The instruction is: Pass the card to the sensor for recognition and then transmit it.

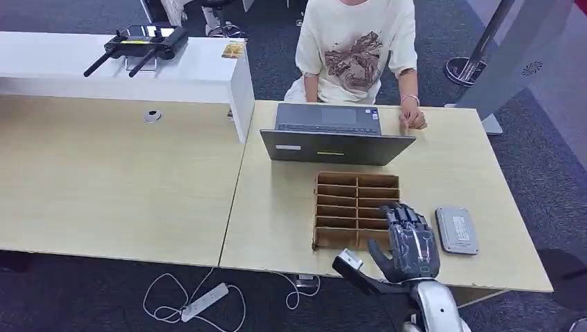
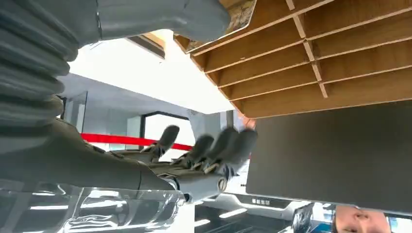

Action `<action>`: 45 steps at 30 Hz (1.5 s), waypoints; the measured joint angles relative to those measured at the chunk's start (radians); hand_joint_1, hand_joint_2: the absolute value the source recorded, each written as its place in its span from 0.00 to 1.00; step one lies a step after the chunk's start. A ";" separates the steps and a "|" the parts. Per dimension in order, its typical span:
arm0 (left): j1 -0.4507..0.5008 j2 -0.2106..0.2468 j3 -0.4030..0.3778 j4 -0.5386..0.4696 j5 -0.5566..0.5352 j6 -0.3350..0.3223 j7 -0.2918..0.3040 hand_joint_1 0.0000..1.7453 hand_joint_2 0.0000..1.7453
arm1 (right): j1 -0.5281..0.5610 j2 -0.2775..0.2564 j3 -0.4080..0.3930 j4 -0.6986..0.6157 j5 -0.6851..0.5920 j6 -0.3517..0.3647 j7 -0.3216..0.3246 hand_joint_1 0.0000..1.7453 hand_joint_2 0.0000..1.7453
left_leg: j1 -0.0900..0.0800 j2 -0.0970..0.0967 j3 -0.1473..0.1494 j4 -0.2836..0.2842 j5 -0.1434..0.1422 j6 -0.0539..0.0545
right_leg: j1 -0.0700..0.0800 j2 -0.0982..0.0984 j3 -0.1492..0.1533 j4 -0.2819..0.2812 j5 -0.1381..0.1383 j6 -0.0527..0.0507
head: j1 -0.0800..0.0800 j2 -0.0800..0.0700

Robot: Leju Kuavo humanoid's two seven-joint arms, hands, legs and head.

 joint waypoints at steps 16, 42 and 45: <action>-0.005 0.000 0.000 0.000 -0.025 -0.011 0.000 0.00 0.00 | -0.015 0.000 0.000 0.052 -0.013 0.000 0.005 0.40 1.00 | 0.000 0.000 0.000 0.000 0.000 0.000 | 0.000 0.000 0.000 0.000 0.000 0.000 | 0.000 0.000; -0.009 0.001 0.000 0.000 -0.043 -0.020 0.001 0.00 0.00 | -0.049 0.000 -0.013 0.129 0.007 -0.001 0.029 0.42 1.00 | 0.000 0.000 0.000 0.000 0.000 0.000 | 0.000 0.000 0.000 0.000 0.000 0.000 | 0.000 0.000; -0.009 0.001 0.000 0.000 -0.043 -0.021 0.001 0.00 0.00 | -0.056 0.000 -0.015 0.139 0.026 -0.003 0.040 0.42 1.00 | 0.000 0.000 0.000 0.000 0.000 0.000 | 0.000 0.000 0.000 0.000 0.000 0.000 | 0.000 0.000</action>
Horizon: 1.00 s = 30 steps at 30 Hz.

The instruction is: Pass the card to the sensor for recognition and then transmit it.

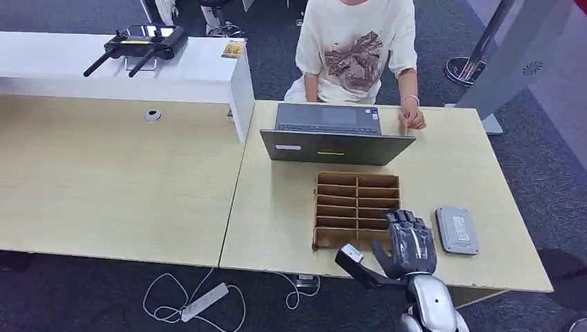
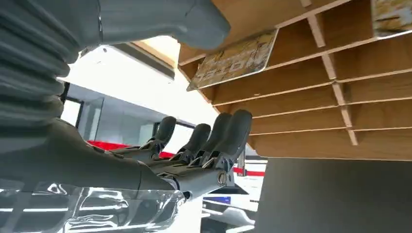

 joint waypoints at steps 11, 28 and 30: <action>0.000 0.000 0.000 0.000 -0.003 -0.001 0.000 0.00 0.00 | -0.005 0.000 0.000 0.020 0.040 -0.003 0.020 0.48 1.00 | 0.000 0.000 0.000 0.000 0.000 0.000 | 0.000 0.000 0.000 0.000 0.000 0.000 | 0.000 0.000; -0.002 0.000 0.000 0.000 -0.006 -0.005 0.000 0.00 0.00 | -0.005 0.000 0.000 0.024 0.062 -0.004 0.024 0.76 1.00 | 0.000 0.000 0.000 0.000 0.000 0.000 | 0.000 0.000 0.000 0.000 0.000 0.000 | 0.000 0.000; -0.002 0.000 0.000 0.000 -0.007 -0.005 0.000 0.00 0.00 | -0.006 0.000 0.000 0.025 0.062 -0.004 0.024 0.80 1.00 | 0.000 0.000 0.000 0.000 0.000 0.000 | 0.000 0.000 0.000 0.000 0.000 0.000 | 0.000 0.000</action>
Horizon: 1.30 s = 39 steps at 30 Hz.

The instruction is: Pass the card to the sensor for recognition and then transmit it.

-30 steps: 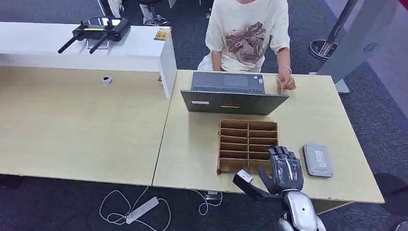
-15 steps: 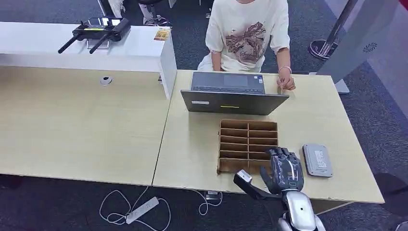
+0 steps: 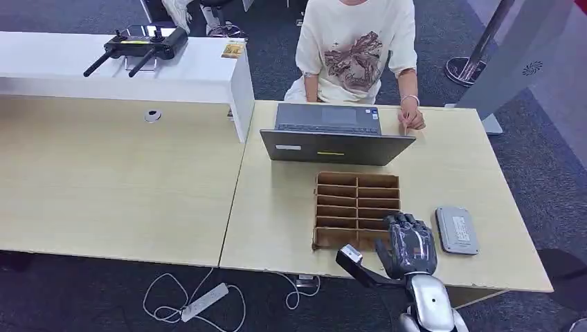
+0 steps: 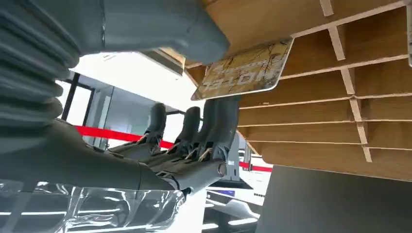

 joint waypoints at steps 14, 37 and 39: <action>-0.001 0.000 0.000 0.000 -0.008 -0.004 0.000 0.00 0.00 | -0.004 0.000 -0.002 0.001 0.005 -0.005 -0.005 0.79 1.00 | 0.000 0.000 0.000 0.000 0.000 0.000 | 0.000 0.000 0.000 0.000 0.000 0.000 | 0.000 0.000; -0.001 0.002 0.000 0.000 -0.011 -0.006 -0.005 0.00 0.00 | -0.010 0.000 -0.003 0.009 0.004 -0.061 -0.030 1.00 1.00 | 0.000 0.000 0.000 0.000 0.000 0.000 | 0.000 0.000 0.000 0.000 0.000 0.000 | 0.000 0.000; -0.001 0.002 0.000 0.000 -0.015 -0.007 -0.005 0.00 0.00 | -0.009 0.000 -0.004 0.005 0.006 -0.081 -0.037 1.00 1.00 | 0.000 0.000 0.000 0.000 0.000 0.000 | 0.000 0.000 0.000 0.000 0.000 0.000 | 0.000 0.000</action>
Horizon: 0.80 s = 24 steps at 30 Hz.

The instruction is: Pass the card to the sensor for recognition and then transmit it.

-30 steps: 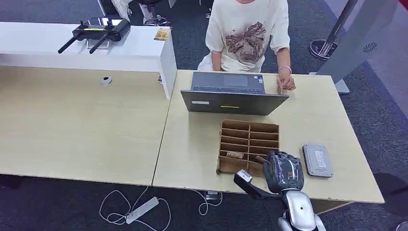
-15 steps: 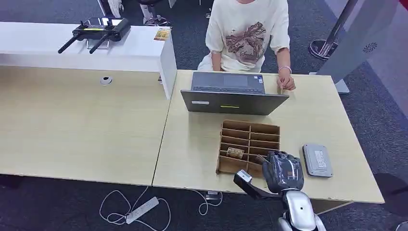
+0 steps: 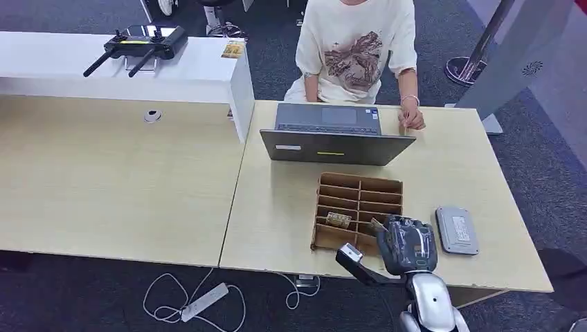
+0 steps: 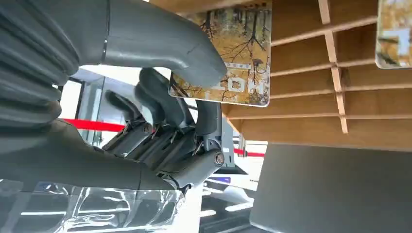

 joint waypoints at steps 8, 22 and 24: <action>-0.001 0.000 0.000 0.000 -0.006 -0.003 -0.001 0.00 0.00 | 0.003 0.000 0.000 -0.028 0.018 -0.055 -0.018 1.00 1.00 | 0.000 0.000 0.000 0.000 0.000 0.000 | 0.000 0.000 0.000 0.000 0.000 0.000 | 0.000 0.000; -0.001 0.000 0.000 0.000 0.001 -0.003 -0.004 0.00 0.00 | 0.005 0.008 -0.006 -0.049 -0.047 -0.126 -0.103 1.00 1.00 | 0.000 0.000 0.000 0.000 0.000 0.000 | 0.000 0.000 0.000 0.000 0.000 0.000 | 0.000 0.000; -0.001 0.000 0.000 0.000 0.003 -0.003 -0.004 0.00 0.00 | 0.005 0.009 -0.006 -0.051 -0.057 -0.133 -0.110 1.00 1.00 | 0.000 0.000 0.000 0.000 0.000 0.000 | 0.000 0.000 0.000 0.000 0.000 0.000 | 0.000 0.000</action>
